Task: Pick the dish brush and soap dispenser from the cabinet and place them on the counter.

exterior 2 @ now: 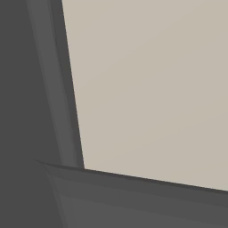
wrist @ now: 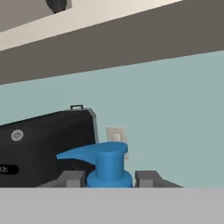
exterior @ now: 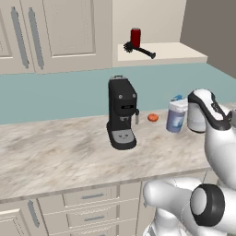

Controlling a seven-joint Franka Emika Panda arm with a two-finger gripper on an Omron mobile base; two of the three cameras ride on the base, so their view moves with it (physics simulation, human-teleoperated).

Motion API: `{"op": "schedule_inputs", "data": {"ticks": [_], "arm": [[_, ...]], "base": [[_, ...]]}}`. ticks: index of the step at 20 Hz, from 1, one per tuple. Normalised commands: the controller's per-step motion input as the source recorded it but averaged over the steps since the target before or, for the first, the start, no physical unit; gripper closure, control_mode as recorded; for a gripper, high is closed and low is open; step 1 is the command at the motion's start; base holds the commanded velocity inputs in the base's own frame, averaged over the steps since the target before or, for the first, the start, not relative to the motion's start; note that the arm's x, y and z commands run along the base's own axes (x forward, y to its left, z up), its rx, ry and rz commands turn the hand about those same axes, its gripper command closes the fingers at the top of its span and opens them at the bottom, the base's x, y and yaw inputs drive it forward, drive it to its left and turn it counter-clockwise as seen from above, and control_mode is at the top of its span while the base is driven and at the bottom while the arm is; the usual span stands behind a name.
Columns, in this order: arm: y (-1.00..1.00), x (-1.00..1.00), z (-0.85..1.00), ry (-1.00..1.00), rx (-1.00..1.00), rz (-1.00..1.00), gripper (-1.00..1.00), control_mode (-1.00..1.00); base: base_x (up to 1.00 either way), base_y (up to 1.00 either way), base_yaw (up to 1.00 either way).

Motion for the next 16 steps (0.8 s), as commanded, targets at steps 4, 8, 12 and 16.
{"op": "schedule_inputs", "data": {"ticks": [4,8,12,16], "arm": [[-0.02,0.36,-0.47,0.07,0.0,0.0,1.0,-1.0],[-0.01,0.33,-0.4,0.04,0.0,0.0,1.0,-1.0],[-0.08,0.16,-0.36,0.01,0.0,0.0,1.0,-1.0],[-0.06,0.12,-0.33,0.0,0.0,0.0,1.0,-1.0]], "base": [[0.0,0.0,0.0],[0.0,0.0,0.0],[0.0,0.0,0.0],[0.0,0.0,0.0]]}}
